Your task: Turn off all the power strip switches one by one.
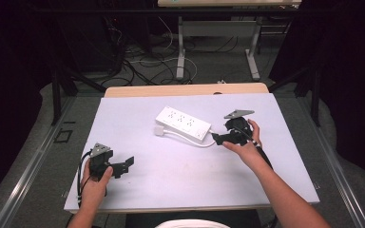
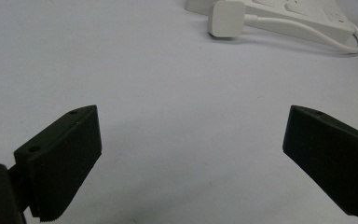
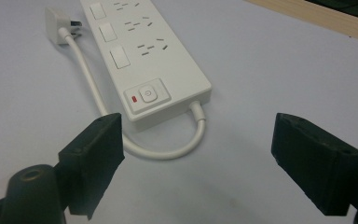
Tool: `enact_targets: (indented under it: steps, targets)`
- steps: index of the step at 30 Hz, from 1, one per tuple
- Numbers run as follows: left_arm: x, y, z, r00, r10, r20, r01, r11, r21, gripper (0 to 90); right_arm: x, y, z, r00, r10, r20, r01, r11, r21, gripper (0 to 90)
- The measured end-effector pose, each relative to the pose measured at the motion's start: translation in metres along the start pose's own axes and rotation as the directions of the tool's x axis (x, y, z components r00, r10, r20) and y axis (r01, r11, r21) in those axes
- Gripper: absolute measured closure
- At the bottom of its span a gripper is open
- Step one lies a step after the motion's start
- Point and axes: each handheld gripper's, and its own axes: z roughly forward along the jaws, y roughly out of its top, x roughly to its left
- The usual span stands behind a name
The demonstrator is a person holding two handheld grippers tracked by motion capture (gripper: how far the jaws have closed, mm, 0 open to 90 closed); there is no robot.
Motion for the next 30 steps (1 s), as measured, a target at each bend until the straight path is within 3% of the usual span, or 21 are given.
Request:
enact_targets:
  steps: [7,14,22,24,28,30]
  targets:
    - [0.000,0.000,0.000,1.0000,-0.002,0.000,0.002,1.0000,-0.001,4.5,-0.001,0.010,0.008,0.9999,-0.007,-0.011,0.007,1.000,0.005,24.5]
    - [0.001,0.000,-0.001,1.0000,-0.003,0.000,0.003,1.0000,0.002,4.6,0.000,0.021,0.020,0.9985,-0.043,-0.034,0.043,0.999,0.003,40.9]
    - [0.002,0.000,-0.001,1.0000,-0.006,0.003,0.006,0.9999,0.008,4.6,0.008,0.032,0.034,0.9953,-0.084,-0.048,0.085,0.996,0.029,54.7]
    - [0.002,0.000,-0.001,1.0000,-0.008,0.003,0.008,0.9999,0.007,4.6,0.010,0.034,0.038,0.9943,-0.072,-0.079,0.075,0.996,0.039,58.9]
    - [0.003,0.000,-0.002,1.0000,-0.004,0.007,0.004,1.0000,0.009,4.6,0.015,0.037,0.044,0.9941,-0.088,-0.064,0.092,0.994,0.056,65.8]
    - [0.003,0.000,-0.002,1.0000,-0.003,0.008,0.003,1.0000,0.009,4.6,0.017,0.038,0.048,0.9927,-0.090,-0.080,0.095,0.994,0.061,69.2]
